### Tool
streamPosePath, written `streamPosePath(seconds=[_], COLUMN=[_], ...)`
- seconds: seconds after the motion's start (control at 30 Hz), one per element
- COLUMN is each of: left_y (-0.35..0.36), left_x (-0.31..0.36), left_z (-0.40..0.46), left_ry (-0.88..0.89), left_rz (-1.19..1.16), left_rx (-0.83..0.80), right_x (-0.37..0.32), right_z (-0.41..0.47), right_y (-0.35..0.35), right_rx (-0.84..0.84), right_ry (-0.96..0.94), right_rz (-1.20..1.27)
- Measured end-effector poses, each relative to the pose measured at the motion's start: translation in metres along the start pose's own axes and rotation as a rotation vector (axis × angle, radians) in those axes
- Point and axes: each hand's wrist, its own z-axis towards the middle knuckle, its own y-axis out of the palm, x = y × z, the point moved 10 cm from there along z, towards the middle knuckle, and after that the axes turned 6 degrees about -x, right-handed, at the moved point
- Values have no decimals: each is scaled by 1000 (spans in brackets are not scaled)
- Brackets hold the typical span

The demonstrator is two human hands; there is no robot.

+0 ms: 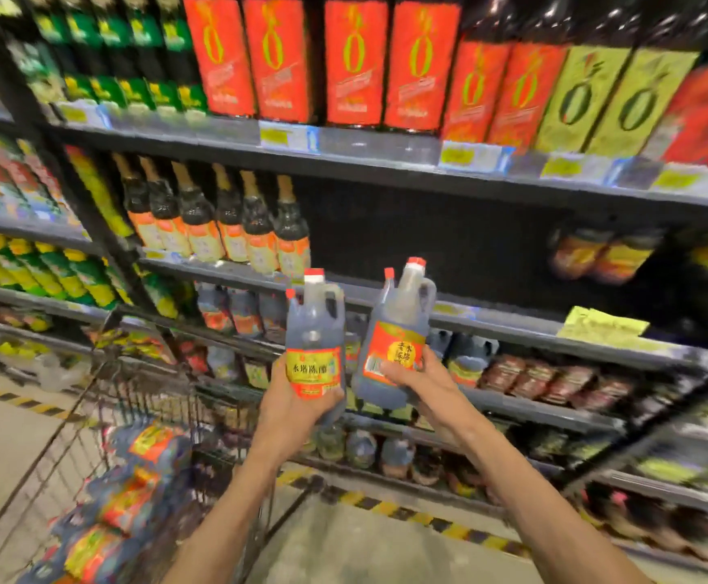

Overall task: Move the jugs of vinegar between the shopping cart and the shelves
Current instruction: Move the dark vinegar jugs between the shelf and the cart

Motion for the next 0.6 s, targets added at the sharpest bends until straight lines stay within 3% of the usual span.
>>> streamPosePath(seconds=[0.27,0.6], left_y=[171,312], left_x=[82,138], left_z=[36,100], left_ry=[81,146], left_rz=[23,95], left_rx=[-118,-264], right_x=[-38,-66], right_z=[-30,-63], right_y=[-163,-317], right_rx=[139,325], right_ry=[-61,-77], right_rz=[43,98])
